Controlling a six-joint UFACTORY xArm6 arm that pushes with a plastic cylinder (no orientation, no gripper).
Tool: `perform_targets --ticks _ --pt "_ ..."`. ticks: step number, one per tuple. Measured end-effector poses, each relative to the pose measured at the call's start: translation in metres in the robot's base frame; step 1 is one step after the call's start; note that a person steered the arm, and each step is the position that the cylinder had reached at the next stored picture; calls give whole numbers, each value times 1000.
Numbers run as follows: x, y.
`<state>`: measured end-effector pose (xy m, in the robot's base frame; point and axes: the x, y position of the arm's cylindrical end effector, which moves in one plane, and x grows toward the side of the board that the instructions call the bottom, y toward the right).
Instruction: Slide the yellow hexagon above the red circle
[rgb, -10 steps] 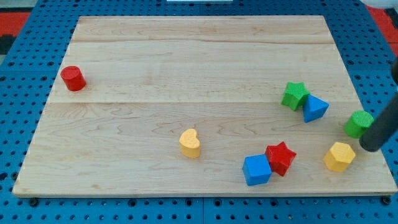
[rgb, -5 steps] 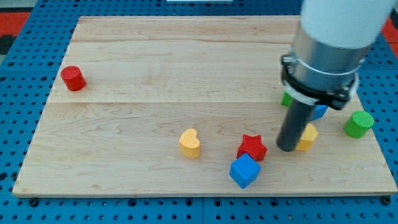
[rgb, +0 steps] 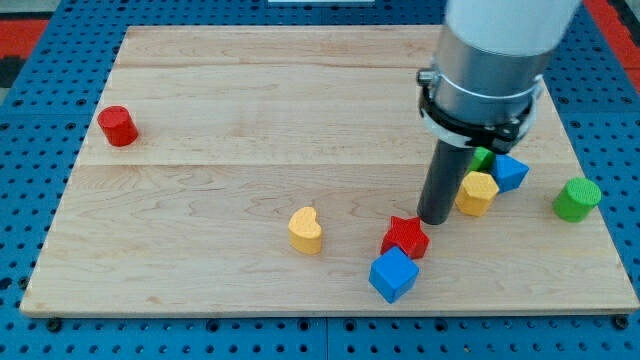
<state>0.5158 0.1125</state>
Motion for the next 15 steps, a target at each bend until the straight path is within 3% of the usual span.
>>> perform_targets --ticks 1,2,3,5,6,8,9,10,11,13,14,15 --pt "45 30" --pt "39 78" --pt "11 48" --pt "12 103" --pt "-13 95" --pt "-39 -82" --pt "-66 -67" --pt "-67 7" --pt "-93 -39" --pt "-109 -226" --pt "-132 -248" --pt "-143 -188"
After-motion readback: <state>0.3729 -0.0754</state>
